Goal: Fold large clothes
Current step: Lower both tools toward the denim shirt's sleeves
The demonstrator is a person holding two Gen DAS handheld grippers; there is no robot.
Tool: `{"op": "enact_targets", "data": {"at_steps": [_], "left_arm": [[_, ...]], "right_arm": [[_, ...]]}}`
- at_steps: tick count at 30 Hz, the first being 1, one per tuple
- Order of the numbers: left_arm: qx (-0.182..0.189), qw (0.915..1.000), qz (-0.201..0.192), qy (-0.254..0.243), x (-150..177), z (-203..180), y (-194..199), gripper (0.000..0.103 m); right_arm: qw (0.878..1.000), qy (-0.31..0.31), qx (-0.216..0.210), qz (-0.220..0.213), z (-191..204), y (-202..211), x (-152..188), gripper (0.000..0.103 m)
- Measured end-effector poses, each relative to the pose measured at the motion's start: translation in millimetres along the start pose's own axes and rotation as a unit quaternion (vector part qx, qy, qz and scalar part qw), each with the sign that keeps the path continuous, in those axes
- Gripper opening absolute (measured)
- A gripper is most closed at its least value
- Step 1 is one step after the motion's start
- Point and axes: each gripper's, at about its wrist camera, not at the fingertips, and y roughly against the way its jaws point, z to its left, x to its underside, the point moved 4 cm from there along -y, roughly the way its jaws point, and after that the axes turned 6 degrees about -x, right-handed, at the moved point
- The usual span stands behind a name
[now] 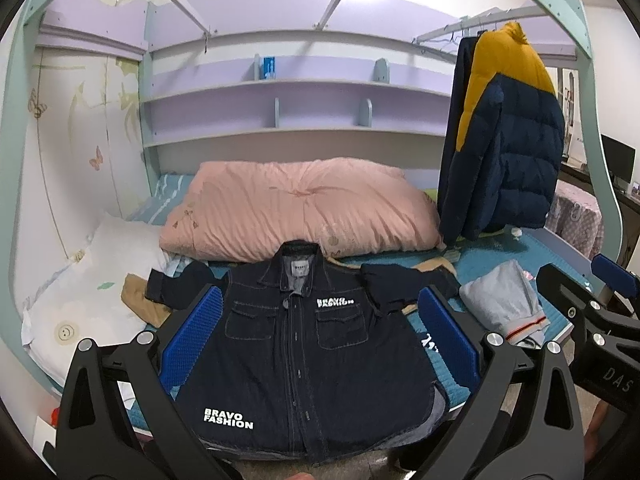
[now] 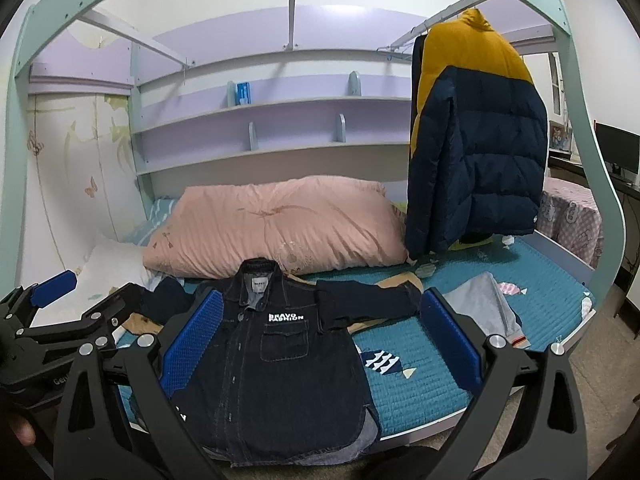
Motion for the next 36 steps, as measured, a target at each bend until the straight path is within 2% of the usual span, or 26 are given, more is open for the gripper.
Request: {"op": "enact_targets", "data": {"at_steps": [7, 13, 20, 26, 29, 32, 36], "left_arm": [[-0.015, 0.9985, 0.053, 0.006, 14, 18, -51, 0.098], [-0.034, 0.9939, 0.103, 0.017, 40, 52, -107, 0.098], [-0.071, 0.9843, 0.159, 0.031, 75, 125, -177, 0.098], [-0.042, 0.9748, 0.202, 0.085, 103, 206, -249, 0.098], [-0.063, 0.9721, 0.211, 0.082, 112, 244, -284, 0.098], [-0.094, 0.9621, 0.242, 0.083, 120, 280, -317, 0.098], [-0.073, 0.9602, 0.248, 0.107, 124, 312, -353, 0.098]], "right_arm": [[0.999, 0.008, 0.003, 0.053, 8, -55, 21, 0.095], [0.993, 0.017, -0.002, 0.117, 21, -117, 46, 0.095], [0.980, 0.020, -0.038, 0.193, 58, -199, 77, 0.095], [0.969, 0.039, -0.062, 0.237, 101, -278, 105, 0.095], [0.963, 0.051, -0.067, 0.255, 122, -313, 118, 0.095], [0.958, 0.056, -0.071, 0.272, 140, -347, 129, 0.095], [0.953, 0.052, -0.082, 0.286, 158, -378, 139, 0.095]]}}
